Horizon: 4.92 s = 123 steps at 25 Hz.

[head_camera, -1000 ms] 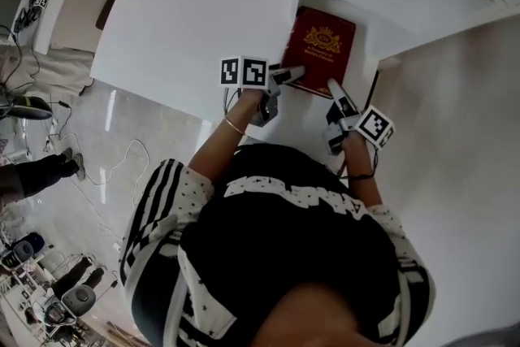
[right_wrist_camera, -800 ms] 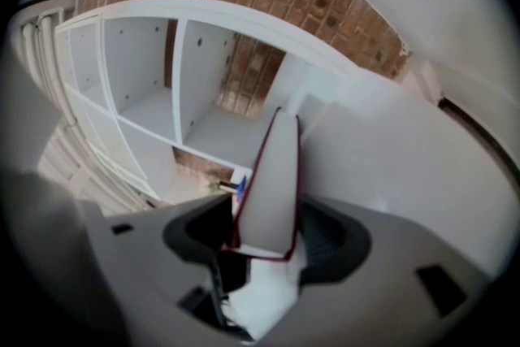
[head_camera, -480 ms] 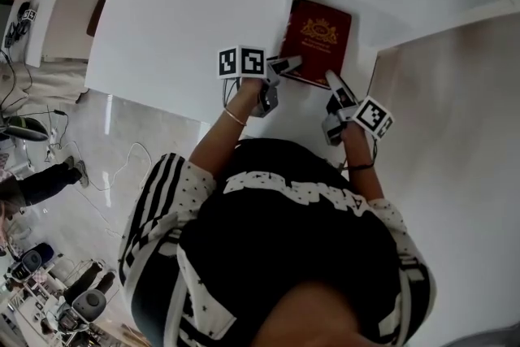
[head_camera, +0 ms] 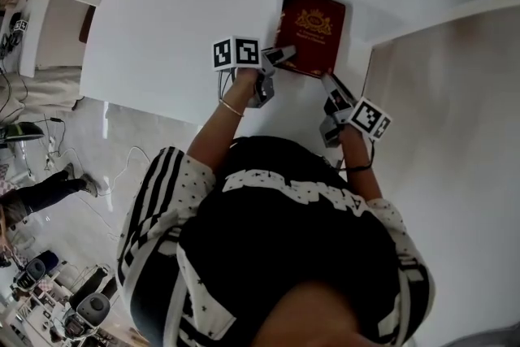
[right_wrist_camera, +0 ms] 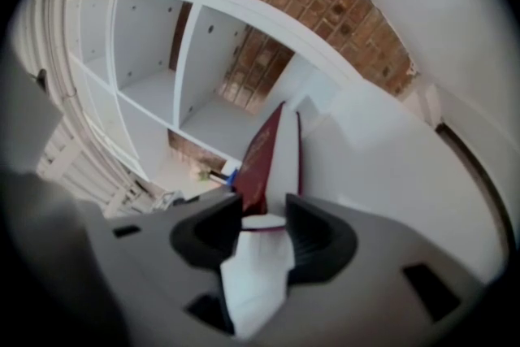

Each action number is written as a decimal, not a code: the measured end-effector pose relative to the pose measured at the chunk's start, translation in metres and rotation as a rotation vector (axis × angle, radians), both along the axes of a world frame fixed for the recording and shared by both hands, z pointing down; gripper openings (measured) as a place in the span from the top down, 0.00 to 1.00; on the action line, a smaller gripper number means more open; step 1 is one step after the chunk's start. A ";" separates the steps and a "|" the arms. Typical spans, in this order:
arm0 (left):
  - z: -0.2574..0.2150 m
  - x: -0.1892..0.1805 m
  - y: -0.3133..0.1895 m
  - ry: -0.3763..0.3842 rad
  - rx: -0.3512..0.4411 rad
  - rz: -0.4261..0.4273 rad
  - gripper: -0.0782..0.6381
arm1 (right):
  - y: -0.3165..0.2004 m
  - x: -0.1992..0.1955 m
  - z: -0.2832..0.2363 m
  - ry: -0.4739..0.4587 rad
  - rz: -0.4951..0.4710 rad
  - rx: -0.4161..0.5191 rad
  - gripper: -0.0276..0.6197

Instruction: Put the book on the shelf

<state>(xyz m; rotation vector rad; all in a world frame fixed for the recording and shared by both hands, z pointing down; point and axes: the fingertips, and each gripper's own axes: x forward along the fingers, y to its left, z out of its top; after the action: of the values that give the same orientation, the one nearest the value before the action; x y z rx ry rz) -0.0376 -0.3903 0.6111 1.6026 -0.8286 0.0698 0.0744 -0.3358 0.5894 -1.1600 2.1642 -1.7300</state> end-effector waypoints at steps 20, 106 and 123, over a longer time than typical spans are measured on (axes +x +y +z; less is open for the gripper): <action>-0.003 0.006 -0.022 0.019 0.044 -0.034 0.46 | -0.030 0.012 -0.004 0.052 0.041 0.012 0.71; -0.053 -0.031 -0.040 -0.135 0.337 -0.075 0.84 | -0.100 0.052 -0.026 0.122 0.179 0.151 0.89; -0.098 -0.031 -0.021 -0.166 0.461 -0.087 0.84 | -0.056 0.041 -0.073 0.210 0.069 0.271 0.91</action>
<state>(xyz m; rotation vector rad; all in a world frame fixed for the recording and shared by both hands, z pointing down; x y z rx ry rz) -0.0691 -0.4113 0.5129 2.0083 -1.0991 -0.0553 0.1154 -0.3917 0.5161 -1.3736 2.3525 -1.2862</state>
